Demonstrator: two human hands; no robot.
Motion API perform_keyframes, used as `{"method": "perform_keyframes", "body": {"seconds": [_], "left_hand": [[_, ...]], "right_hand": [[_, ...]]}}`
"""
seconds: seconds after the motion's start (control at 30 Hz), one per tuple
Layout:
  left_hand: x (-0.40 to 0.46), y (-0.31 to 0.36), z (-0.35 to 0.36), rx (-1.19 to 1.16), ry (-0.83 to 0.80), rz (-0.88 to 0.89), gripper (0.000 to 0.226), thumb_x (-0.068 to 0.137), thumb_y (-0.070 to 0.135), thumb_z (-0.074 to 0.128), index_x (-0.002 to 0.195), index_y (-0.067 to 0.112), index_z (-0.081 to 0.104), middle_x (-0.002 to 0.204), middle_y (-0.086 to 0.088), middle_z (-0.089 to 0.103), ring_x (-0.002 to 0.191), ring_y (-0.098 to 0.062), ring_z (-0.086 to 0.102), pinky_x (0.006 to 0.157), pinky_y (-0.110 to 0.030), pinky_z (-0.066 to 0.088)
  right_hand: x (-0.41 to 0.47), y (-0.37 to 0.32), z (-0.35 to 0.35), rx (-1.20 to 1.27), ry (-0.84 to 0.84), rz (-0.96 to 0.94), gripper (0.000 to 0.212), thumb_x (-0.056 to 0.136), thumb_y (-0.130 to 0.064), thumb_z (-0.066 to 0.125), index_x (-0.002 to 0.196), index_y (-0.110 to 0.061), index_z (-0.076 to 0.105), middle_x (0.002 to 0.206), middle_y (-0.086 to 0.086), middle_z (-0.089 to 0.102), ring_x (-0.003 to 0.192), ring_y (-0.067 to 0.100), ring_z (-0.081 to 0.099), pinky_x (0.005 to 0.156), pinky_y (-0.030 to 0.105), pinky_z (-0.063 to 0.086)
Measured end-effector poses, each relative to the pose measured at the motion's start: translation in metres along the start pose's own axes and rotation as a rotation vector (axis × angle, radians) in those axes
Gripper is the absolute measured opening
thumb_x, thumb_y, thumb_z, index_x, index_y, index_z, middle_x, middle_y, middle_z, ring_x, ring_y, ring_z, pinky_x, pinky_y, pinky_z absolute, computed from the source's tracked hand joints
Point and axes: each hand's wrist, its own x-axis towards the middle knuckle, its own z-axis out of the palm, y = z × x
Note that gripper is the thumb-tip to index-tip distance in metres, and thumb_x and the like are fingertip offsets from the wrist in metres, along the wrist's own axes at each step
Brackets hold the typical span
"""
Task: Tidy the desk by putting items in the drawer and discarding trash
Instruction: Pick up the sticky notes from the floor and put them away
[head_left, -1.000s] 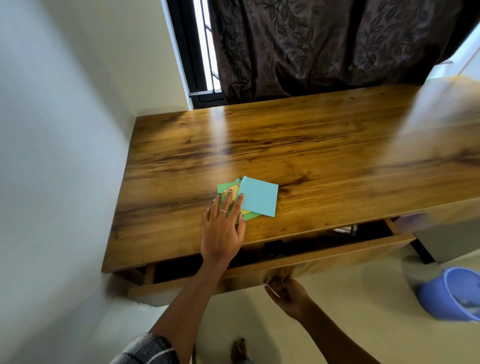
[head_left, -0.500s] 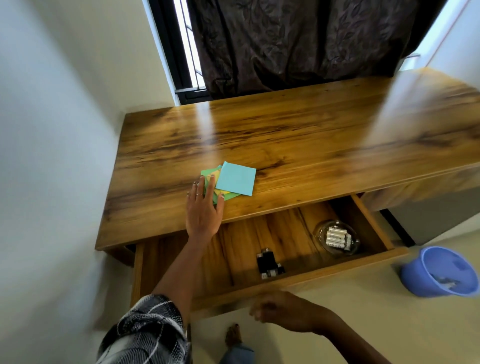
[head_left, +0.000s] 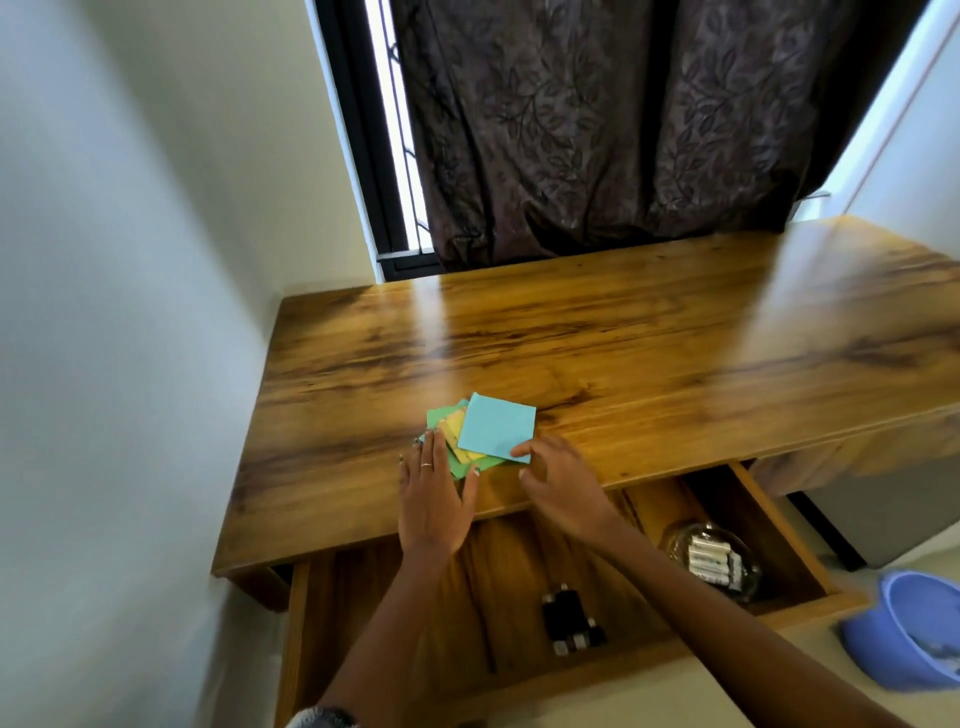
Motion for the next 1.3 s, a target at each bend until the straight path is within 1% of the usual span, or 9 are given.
{"method": "perform_keyframes", "body": {"seconds": [0.2,0.47,0.6,0.7,0.83,0.93,1.0,1.17,1.3], "left_hand": [[0.001,-0.003,0.003,0.023,0.032,0.010,0.072,0.093,0.052,0.033,0.150,0.011,0.018,0.155,-0.008,0.027,0.144,-0.024,0.022,0.118,-0.038,0.016],[0.004,-0.004,0.010,0.068,0.065,0.015,0.070,0.088,0.052,0.034,0.143,0.009,0.035,0.146,-0.011,0.042,0.137,-0.027,0.038,0.113,-0.041,0.025],[0.003,-0.002,0.003,-0.023,0.054,0.000,0.077,0.088,0.060,0.024,0.145,0.009,0.033,0.149,-0.009,0.039,0.139,-0.025,0.034,0.114,-0.038,0.019],[0.004,-0.004,-0.006,-0.363,0.041,-0.073,0.069,0.089,0.060,0.028,0.143,0.018,0.034,0.145,-0.003,0.043,0.134,-0.019,0.040,0.114,-0.034,0.029],[0.008,-0.008,-0.046,-1.336,-0.004,-0.399,0.027,0.097,0.035,0.038,0.117,0.023,0.052,0.123,-0.013,0.060,0.101,-0.013,0.062,0.074,-0.016,0.052],[0.010,-0.037,-0.057,-1.810,-0.238,-0.615,0.068,0.081,0.059,0.041,0.122,0.006,0.056,0.128,-0.019,0.058,0.114,-0.028,0.058,0.092,-0.036,0.048],[0.007,-0.053,-0.061,-2.053,-0.427,-0.697,0.078,0.075,0.053,0.064,0.130,0.001,0.049,0.131,-0.022,0.055,0.120,-0.033,0.055,0.101,-0.049,0.044],[-0.002,-0.066,-0.061,-2.279,-0.377,-0.670,0.100,0.043,0.015,0.094,0.129,0.000,0.046,0.116,-0.024,0.063,0.101,-0.031,0.066,0.081,-0.042,0.058],[-0.003,-0.060,-0.059,-2.149,-0.334,-0.691,0.099,0.031,0.012,0.096,0.120,0.003,0.052,0.101,-0.021,0.069,0.092,-0.030,0.067,0.072,-0.043,0.059]], "right_hand": [[0.065,0.014,0.035,-0.323,-0.114,0.016,0.066,0.088,-0.031,0.054,0.143,-0.016,0.022,0.153,0.007,0.017,0.137,0.028,0.020,0.111,0.043,0.024],[0.058,0.024,0.037,-0.535,-0.015,-0.129,0.047,0.099,-0.029,0.034,0.142,-0.011,0.026,0.137,0.010,0.045,0.123,0.020,0.046,0.098,0.032,0.044],[0.056,0.021,0.022,-0.368,0.060,0.015,0.040,0.100,-0.021,0.034,0.139,-0.014,0.033,0.099,0.007,0.063,0.079,0.017,0.062,0.067,0.031,0.053],[0.047,0.016,0.014,-0.198,0.255,-0.039,0.034,0.097,-0.014,0.041,0.130,-0.009,0.044,0.086,0.005,0.062,0.064,0.015,0.059,0.052,0.028,0.048],[0.029,-0.009,0.020,-0.227,0.381,-0.429,0.040,0.085,-0.006,0.058,0.124,-0.010,0.051,0.107,0.009,0.067,0.084,0.016,0.067,0.059,0.022,0.055],[0.027,-0.019,0.043,-0.363,0.336,-0.760,0.034,0.082,-0.017,0.054,0.116,-0.013,0.051,0.115,0.010,0.066,0.103,0.019,0.065,0.076,0.024,0.055],[0.030,-0.019,0.061,-0.369,0.297,-0.835,0.035,0.081,-0.016,0.057,0.116,-0.014,0.052,0.117,0.010,0.066,0.109,0.021,0.063,0.081,0.029,0.056],[0.038,-0.010,0.077,-0.458,0.082,-0.873,0.062,0.065,-0.015,0.080,0.120,-0.017,0.051,0.124,0.006,0.063,0.115,0.024,0.059,0.087,0.039,0.055],[0.042,-0.005,0.070,-0.493,0.056,-0.836,0.036,0.077,-0.027,0.055,0.112,-0.024,0.057,0.123,-0.001,0.063,0.116,0.019,0.058,0.093,0.037,0.051]]}}
